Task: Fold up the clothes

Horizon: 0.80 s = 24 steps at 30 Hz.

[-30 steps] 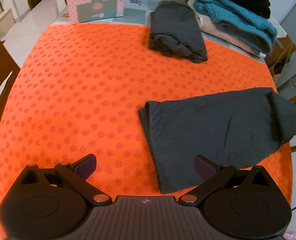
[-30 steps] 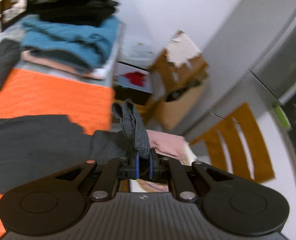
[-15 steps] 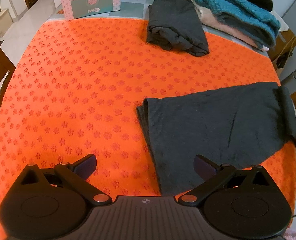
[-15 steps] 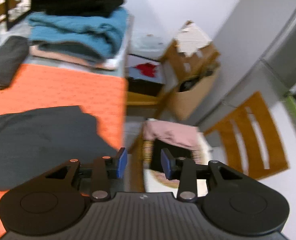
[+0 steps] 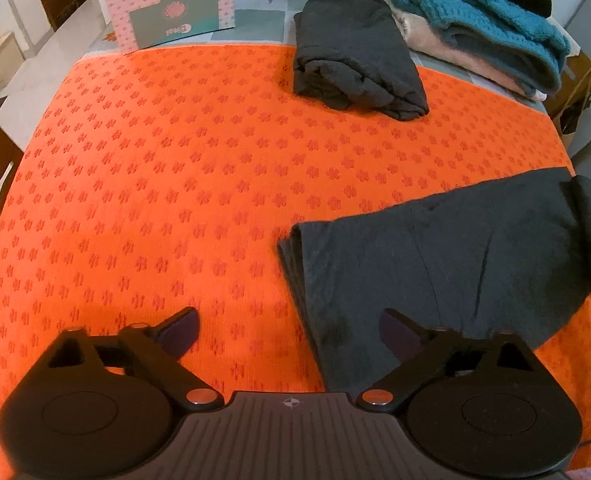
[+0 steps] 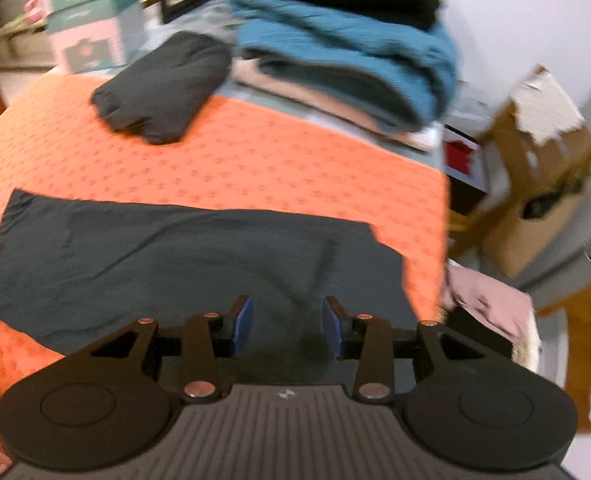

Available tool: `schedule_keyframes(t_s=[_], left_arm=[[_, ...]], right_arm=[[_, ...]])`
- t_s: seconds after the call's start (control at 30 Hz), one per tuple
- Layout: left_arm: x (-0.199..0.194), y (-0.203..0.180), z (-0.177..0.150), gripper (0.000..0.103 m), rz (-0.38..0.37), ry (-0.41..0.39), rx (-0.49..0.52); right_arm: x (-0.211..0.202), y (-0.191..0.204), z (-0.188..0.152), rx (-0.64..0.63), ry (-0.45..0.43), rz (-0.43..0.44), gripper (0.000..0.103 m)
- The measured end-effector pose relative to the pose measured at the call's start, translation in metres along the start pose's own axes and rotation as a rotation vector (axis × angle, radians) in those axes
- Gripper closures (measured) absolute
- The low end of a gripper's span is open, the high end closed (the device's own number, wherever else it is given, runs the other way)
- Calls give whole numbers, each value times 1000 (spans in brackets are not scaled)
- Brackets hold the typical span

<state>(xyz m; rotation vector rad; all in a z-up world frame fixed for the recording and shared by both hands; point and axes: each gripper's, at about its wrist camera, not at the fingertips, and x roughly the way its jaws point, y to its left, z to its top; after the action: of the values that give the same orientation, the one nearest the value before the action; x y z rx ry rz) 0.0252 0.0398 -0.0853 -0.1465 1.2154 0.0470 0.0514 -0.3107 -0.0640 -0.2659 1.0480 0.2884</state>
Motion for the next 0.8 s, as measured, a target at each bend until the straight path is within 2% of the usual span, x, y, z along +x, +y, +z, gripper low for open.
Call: schedule_keyframes(t_s=[0.2,0.33,0.5,0.7,0.77,0.8], left_arm=[[10,-3,10,27,-5,-7,25],[18,-8,17,42,-15,-8,50],[27,-9,24,50,-26,0,58],[35,-14,30,80,-35,13,93],[33,-15,30,84,-37,4,100],[31,-15,30,89,-39,-1,102]], right_arm=[[31,30,24,-112,35,95,59],[46,44,40,-207,42,158,59],[67,67,60,-360,62,209,59],[91,95,69,-558,76,226,59],[96,102,71,-612,69,233,60],[98,105,72,-624,73,237,60]])
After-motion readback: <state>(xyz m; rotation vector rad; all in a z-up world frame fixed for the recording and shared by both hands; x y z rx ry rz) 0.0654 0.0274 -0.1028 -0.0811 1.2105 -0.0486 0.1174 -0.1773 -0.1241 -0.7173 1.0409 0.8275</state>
